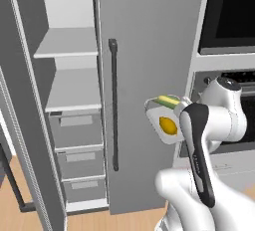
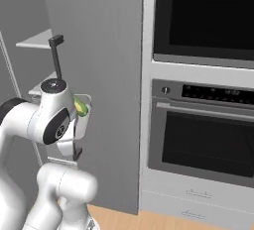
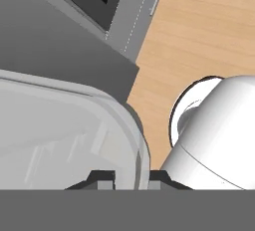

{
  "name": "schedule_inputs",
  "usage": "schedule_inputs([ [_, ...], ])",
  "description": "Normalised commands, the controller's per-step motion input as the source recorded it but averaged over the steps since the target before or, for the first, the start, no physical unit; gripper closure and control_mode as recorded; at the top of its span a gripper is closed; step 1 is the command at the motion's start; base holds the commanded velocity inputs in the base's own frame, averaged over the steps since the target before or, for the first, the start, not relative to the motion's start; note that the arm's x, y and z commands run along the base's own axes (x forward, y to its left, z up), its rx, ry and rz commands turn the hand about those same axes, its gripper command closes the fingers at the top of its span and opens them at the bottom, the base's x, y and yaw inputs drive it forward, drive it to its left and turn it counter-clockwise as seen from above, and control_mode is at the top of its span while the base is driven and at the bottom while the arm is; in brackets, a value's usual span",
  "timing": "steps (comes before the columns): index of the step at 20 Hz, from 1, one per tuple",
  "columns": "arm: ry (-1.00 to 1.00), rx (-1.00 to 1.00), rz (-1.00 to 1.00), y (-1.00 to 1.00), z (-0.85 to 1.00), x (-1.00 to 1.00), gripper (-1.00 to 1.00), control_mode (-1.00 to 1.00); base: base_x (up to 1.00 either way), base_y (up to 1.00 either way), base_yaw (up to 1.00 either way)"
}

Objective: Take the meat container that has the shrimp and place it on the second highest rack of the freezer. Then take the vegetable container that has the lemon and corn and place it on the highest rack of the freezer.

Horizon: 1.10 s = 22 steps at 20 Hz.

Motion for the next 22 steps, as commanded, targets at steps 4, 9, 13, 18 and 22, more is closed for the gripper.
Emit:
schedule_inputs([
  [4,0.0,0.0,0.0,0.0,0.0,0.0,1.0,1.0,0.05,0.72,0.0],
  [9,0.0,0.0,0.0,0.0,0.0,0.0,1.0,1.0,0.02,0.35,0.0],
  [13,0.0,0.0,0.0,0.0,0.0,0.0,1.0,1.0,0.16,0.25,0.0],
  [18,0.0,0.0,0.0,0.0,0.0,0.0,1.0,1.0,0.21,0.55,0.0],
  [22,0.0,0.0,0.0,0.0,0.0,0.0,1.0,1.0,0.31,0.42,0.0],
])
